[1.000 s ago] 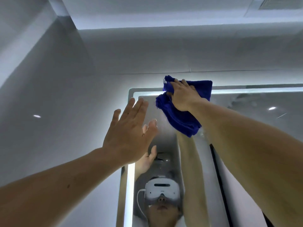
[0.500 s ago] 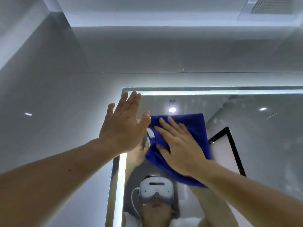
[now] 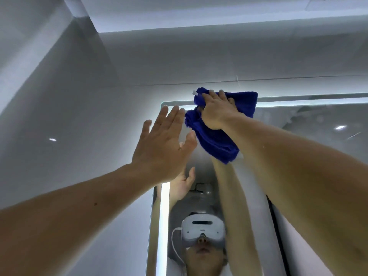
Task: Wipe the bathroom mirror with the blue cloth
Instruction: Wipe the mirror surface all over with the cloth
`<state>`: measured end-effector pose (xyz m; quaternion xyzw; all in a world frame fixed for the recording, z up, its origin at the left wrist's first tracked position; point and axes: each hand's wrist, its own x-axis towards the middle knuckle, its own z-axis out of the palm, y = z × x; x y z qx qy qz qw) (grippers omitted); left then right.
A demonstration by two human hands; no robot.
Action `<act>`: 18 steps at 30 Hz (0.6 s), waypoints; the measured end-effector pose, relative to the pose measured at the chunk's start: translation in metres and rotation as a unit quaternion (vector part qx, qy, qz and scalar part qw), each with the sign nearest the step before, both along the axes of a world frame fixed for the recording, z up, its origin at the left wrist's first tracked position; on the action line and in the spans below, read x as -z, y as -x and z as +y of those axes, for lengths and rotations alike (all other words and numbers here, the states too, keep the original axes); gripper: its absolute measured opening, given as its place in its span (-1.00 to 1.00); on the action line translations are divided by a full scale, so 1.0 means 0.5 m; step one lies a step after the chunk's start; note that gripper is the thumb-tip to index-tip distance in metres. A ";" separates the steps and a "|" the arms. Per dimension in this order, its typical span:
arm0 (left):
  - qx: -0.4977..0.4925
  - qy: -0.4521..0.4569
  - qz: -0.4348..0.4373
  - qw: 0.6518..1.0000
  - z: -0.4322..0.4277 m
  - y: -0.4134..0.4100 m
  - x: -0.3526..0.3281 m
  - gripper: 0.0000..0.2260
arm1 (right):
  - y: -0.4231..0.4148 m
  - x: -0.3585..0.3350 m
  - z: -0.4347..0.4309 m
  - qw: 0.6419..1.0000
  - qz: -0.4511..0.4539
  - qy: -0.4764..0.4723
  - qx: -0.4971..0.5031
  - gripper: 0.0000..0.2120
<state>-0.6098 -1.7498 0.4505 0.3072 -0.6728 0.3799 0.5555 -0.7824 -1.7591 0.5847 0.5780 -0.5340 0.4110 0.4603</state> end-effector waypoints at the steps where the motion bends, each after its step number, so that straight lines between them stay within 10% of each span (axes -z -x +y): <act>1: 0.000 0.001 0.000 1.000 -0.002 -0.004 -0.001 -0.35 | 0.003 0.002 -0.004 1.000 0.005 0.005 -0.002 -0.49; 12: -0.010 0.002 0.001 1.000 -0.003 -0.011 -0.002 -0.34 | 0.061 -0.008 0.024 0.996 0.085 0.007 0.012 -0.37; 18: -0.001 0.031 0.000 1.000 -0.012 -0.041 -0.005 -0.34 | 0.045 -0.020 -0.005 0.997 -0.025 0.034 0.058 -0.21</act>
